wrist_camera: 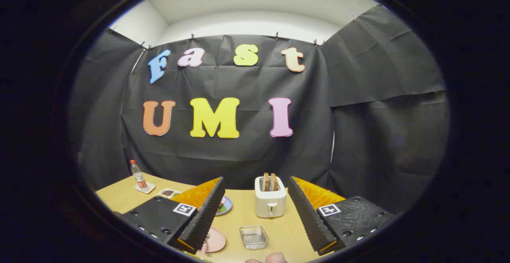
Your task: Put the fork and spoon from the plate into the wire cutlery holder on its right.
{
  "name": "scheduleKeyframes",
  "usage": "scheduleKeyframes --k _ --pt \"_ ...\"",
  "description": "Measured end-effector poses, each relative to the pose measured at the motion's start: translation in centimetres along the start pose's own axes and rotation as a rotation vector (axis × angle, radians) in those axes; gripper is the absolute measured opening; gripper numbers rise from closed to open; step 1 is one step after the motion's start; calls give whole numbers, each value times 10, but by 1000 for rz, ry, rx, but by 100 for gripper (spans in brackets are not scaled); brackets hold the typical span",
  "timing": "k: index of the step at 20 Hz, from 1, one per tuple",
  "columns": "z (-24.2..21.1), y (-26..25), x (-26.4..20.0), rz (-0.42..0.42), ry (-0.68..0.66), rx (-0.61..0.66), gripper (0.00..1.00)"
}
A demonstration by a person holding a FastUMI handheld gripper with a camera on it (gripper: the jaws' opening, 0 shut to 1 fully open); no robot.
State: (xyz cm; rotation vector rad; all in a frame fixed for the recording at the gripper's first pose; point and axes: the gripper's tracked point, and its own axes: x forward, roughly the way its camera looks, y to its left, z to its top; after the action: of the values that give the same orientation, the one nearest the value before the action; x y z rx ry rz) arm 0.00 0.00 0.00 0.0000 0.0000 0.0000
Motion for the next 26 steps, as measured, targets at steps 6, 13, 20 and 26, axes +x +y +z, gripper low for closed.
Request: scheduleKeyframes --k 6,13,20,26 --pt "5 0 -3 -2 -3 2 95" --pt "0 7 -5 19 16 -11 95" --pt "-28 28 -5 85 107 -29 95" --pt "-85 68 1 166 305 -50 95"
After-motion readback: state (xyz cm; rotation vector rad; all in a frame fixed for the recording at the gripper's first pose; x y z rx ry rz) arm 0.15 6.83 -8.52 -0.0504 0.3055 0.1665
